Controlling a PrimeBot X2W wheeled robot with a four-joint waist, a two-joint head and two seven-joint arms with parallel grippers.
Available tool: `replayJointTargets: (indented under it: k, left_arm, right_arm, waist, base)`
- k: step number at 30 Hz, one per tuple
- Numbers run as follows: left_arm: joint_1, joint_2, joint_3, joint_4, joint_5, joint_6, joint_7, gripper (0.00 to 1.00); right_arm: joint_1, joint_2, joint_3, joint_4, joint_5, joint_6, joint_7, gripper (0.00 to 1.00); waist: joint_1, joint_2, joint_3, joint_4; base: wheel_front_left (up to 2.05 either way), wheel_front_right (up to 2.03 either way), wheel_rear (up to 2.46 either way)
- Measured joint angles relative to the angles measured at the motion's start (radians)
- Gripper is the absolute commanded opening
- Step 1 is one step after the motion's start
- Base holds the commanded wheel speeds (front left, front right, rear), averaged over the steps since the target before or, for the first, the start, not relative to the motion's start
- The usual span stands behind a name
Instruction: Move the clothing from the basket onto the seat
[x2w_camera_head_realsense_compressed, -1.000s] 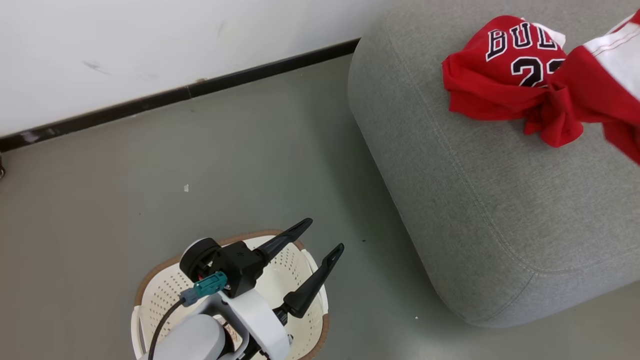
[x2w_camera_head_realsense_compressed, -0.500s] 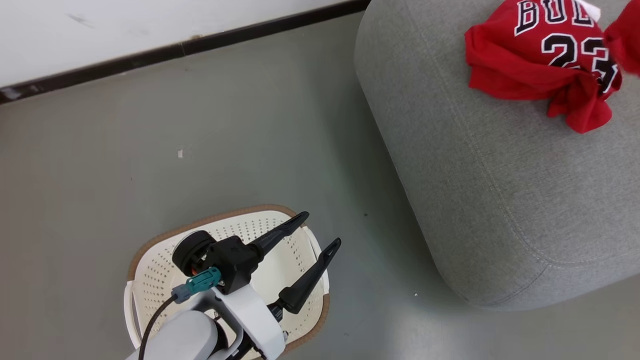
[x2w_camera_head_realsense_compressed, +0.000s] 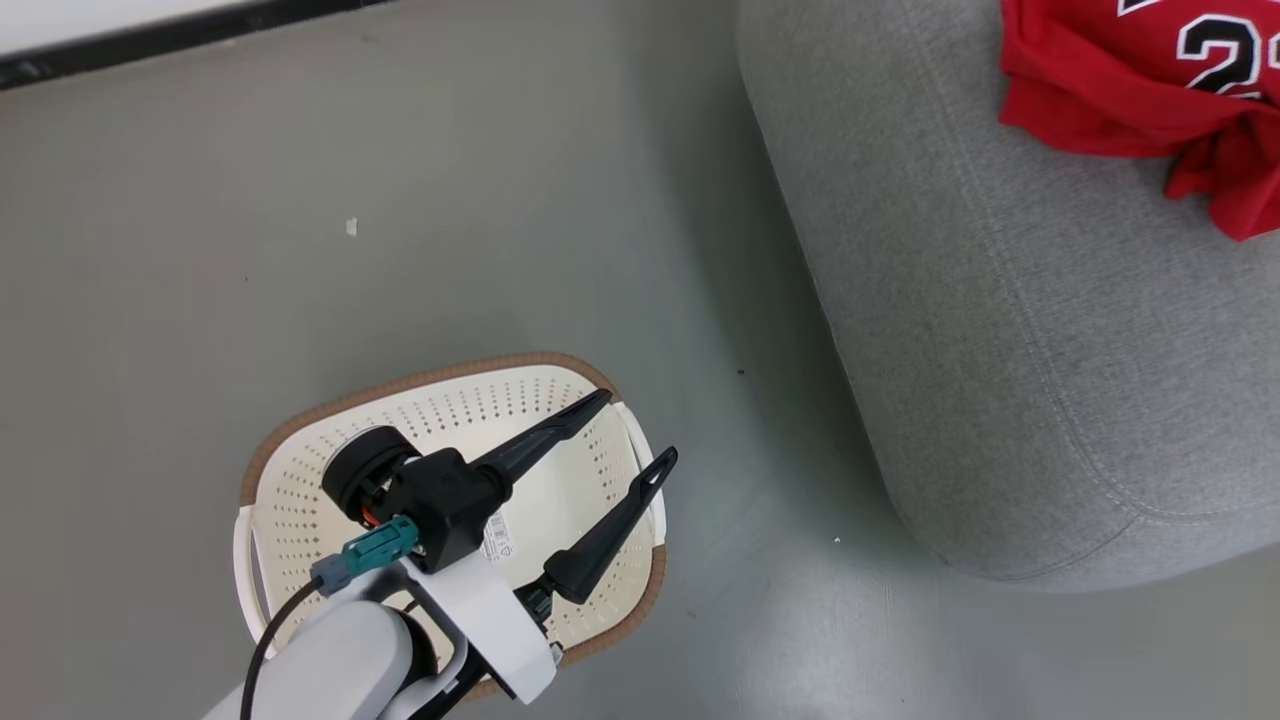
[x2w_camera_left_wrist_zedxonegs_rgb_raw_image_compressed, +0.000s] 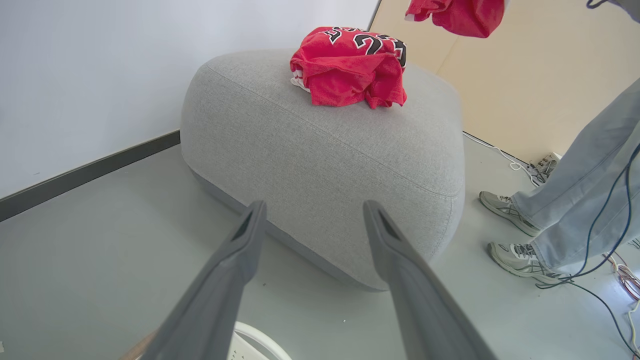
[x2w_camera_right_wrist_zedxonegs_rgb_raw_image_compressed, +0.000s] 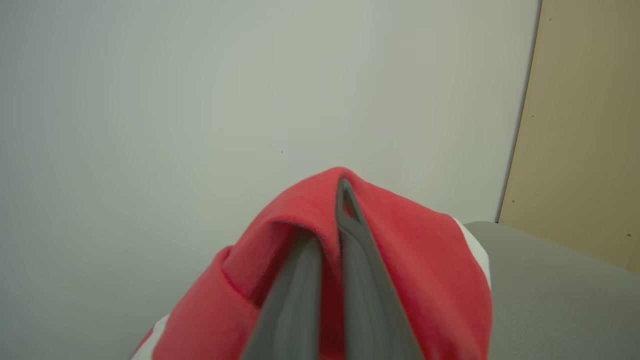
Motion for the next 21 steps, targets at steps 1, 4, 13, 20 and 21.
replayJointTargets:
  k: [1,4,13,20,21]
  left_arm:
    - [0.000,0.002,0.000,-0.006,0.002,0.000,0.000,1.00]
    - [-0.002,0.019,0.004,-0.029,0.004,0.000,0.009,1.00]
    - [-0.030,0.035,0.012,-0.064,0.006,0.000,0.023,1.00]
    - [-0.056,0.050,0.023,-0.078,0.012,0.000,0.026,1.00]
    - [-0.063,0.050,0.026,-0.080,0.012,0.000,0.026,1.00]
  right_arm:
    - [0.000,0.002,-0.011,0.009,-0.006,0.000,0.000,0.00]
    - [0.000,0.051,-0.051,0.010,-0.049,0.000,0.000,0.00]
    - [0.002,0.121,-0.077,0.074,-0.097,0.000,0.000,0.00]
    - [0.002,0.143,-0.025,0.169,-0.127,0.000,0.000,0.00]
    - [0.002,0.143,-0.020,0.176,-0.131,0.000,0.000,0.00]
  waist:
    - [0.0000,0.0000,0.008,0.001]
    - [0.0000,0.0000,0.042,0.006]
    - [0.0001,0.0000,0.105,0.015]
    - [0.0001,0.0000,0.150,0.025]
    - [0.0000,0.0000,0.156,0.026]
  base:
    - [0.00,0.00,0.00]
    - [0.00,0.00,0.00]
    - [0.00,0.00,0.00]
    - [0.00,0.00,0.00]
    - [0.00,0.00,0.00]
